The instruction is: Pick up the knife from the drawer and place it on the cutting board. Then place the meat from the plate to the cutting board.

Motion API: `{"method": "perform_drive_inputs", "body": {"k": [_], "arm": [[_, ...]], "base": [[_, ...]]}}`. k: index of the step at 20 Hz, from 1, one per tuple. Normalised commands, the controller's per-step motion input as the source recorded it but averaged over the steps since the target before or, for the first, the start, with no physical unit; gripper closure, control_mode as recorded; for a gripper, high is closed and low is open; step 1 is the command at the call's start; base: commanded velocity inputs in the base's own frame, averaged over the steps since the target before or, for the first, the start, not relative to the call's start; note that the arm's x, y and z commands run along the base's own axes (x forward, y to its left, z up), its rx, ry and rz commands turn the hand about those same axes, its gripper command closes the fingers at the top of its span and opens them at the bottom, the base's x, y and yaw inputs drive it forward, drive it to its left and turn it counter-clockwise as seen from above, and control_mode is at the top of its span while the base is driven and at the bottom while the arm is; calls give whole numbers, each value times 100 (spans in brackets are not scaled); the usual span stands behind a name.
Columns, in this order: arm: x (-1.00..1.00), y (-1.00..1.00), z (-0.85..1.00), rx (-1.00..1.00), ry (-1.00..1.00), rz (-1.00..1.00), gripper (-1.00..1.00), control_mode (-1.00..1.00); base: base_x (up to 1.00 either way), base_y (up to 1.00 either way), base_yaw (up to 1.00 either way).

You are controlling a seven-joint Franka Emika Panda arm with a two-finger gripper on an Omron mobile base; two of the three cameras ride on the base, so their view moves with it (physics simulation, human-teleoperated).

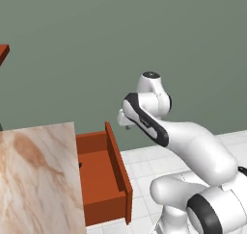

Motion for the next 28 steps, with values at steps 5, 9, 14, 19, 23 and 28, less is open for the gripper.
{"method": "perform_drive_inputs", "body": {"k": [5,9,14,19,23,28], "arm": [[15,63,-44,0,7,0,-100,-100],[19,28,-32,0,2,0,-100,-100],[15,21,-36,0,0,0,-100,-100],[15,4,-44,0,0,0,-100,-100],[14,-1,-43,0,0,0,-100,-100],[5,7,-41,0,3,0,-100,-100]], "base": [[0,0,0],[0,0,0],[0,0,0],[0,0,0],[0,0,0],[0,0,0]]}}
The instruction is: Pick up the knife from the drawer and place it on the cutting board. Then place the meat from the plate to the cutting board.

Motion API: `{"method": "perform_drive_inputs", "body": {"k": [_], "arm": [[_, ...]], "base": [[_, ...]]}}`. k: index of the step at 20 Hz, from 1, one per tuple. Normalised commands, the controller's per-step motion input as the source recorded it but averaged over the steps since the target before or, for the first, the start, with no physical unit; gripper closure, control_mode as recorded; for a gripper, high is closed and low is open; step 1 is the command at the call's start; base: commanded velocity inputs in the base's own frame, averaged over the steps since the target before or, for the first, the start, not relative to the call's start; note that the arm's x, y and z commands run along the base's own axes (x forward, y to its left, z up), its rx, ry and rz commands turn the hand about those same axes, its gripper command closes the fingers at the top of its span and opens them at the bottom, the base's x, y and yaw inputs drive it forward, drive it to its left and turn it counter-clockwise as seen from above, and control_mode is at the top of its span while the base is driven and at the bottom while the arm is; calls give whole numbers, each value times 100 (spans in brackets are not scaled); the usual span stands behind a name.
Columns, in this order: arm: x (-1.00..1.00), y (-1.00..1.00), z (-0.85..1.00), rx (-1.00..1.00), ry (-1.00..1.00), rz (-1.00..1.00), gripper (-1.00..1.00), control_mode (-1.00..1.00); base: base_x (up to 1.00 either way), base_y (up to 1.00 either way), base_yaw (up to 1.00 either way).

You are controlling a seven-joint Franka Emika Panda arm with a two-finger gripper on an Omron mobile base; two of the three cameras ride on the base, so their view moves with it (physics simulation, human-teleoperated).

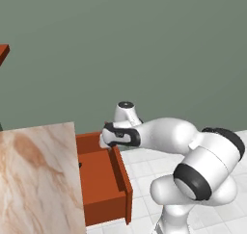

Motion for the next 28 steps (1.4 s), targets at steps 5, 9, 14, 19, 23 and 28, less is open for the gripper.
{"method": "perform_drive_inputs", "body": {"k": [5,9,14,19,23,28], "arm": [[0,27,-17,0,6,0,-100,-100],[0,25,-26,0,5,0,-100,-100],[8,15,-49,0,1,0,-100,-100],[11,9,-52,0,0,0,-100,-100],[11,4,-46,0,0,0,-100,-100],[2,-27,-23,0,-3,0,-100,-100]], "base": [[0,0,0],[0,0,0],[0,0,0],[0,0,0],[0,0,0],[0,0,0]]}}
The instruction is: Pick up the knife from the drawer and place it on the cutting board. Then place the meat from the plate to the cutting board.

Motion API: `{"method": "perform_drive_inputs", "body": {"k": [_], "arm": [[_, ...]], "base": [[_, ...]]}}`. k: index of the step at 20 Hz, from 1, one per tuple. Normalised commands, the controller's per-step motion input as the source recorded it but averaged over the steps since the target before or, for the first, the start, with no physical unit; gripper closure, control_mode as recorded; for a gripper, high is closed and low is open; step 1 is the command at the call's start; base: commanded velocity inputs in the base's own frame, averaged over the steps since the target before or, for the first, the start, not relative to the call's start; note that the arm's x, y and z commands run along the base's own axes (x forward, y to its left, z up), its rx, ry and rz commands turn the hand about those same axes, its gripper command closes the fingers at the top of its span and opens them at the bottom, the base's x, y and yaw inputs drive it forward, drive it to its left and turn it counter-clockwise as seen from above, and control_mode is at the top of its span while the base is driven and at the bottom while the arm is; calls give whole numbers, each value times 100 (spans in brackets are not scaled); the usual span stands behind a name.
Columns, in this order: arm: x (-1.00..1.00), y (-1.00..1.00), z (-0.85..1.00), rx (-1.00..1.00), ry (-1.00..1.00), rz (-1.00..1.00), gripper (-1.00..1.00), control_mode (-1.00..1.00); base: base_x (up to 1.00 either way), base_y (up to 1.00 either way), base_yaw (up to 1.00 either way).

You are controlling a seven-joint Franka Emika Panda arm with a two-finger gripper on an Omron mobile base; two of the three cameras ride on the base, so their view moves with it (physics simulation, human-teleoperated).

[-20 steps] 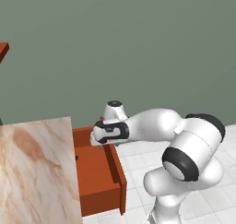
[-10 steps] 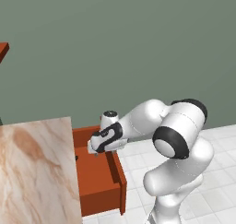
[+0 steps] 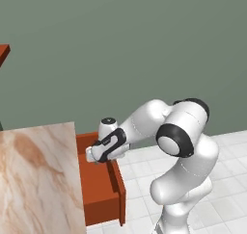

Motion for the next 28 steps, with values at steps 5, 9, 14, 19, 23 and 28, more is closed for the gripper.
{"method": "perform_drive_inputs", "body": {"k": [5,9,14,19,23,28], "arm": [[0,-80,-26,0,-5,1,-100,-100],[0,-97,-25,0,-6,2,-100,-100],[0,-100,-27,1,-5,5,-100,-100],[2,-100,-28,1,-2,7,-100,-100],[13,-100,-30,1,0,9,-100,-100],[17,-98,-32,1,0,10,-100,-100]], "base": [[0,0,0],[0,0,0],[0,0,0],[0,0,0],[0,0,0],[0,0,0]]}}
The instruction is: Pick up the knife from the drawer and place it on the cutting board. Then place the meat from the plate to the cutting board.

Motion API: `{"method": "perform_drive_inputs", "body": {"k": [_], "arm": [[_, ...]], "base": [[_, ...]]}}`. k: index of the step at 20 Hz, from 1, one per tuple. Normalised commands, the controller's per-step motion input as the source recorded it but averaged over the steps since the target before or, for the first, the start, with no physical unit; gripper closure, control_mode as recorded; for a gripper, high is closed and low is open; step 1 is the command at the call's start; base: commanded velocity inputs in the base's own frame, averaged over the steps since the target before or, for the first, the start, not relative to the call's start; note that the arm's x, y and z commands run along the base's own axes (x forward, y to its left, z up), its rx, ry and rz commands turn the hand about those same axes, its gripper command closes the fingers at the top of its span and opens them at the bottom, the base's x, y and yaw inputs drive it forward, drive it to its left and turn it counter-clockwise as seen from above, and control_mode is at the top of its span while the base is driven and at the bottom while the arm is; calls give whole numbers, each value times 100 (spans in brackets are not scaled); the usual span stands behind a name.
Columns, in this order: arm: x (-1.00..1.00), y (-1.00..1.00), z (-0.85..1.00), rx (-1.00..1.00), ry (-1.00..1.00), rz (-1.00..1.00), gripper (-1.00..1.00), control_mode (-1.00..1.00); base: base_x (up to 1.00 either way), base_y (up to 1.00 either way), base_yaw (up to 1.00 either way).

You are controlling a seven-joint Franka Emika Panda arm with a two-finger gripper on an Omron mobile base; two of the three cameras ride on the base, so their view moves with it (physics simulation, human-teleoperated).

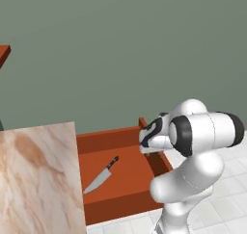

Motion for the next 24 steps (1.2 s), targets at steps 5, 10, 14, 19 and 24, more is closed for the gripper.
{"method": "perform_drive_inputs", "body": {"k": [5,10,14,19,24], "arm": [[19,-57,-16,0,0,4,-100,-100],[3,20,6,0,4,-2,-100,-100],[0,89,28,-4,1,-3,-100,-100],[18,94,22,-4,3,-4,-100,-100],[54,48,-6,0,10,-7,-100,-100]], "base": [[0,0,0],[0,0,0],[0,0,0],[0,0,0],[0,0,0]]}}
